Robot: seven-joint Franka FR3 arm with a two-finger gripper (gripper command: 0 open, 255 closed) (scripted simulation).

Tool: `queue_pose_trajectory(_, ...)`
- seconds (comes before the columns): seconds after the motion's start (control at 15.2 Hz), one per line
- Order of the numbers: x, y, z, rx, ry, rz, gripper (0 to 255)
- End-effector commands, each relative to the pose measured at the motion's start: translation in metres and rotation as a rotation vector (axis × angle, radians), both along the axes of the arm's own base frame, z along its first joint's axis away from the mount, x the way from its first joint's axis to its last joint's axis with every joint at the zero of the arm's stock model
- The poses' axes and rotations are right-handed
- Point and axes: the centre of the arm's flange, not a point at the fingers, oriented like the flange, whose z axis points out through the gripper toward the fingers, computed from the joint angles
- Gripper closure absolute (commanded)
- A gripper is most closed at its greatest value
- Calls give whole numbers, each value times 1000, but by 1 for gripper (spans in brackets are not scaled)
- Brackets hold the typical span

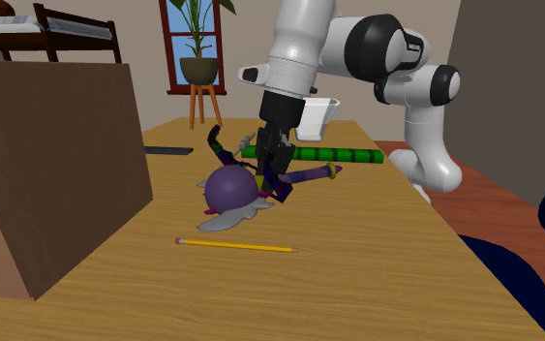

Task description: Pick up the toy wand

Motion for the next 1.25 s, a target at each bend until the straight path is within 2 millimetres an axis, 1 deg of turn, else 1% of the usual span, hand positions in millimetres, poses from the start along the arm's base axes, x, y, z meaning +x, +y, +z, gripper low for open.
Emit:
queue_pose_trajectory(0.0, 0, 0, -2, -1, 4, 0, 255)
queue_pose_trajectory(0.07, 1, 0, -2, -1, 4, 0, 255)
queue_pose_trajectory(1.06, 1, 0, 77, -1, 4, 0, 255)
queue_pose_trajectory(1.19, 1, 0, 78, -1, 4, -1, 255)
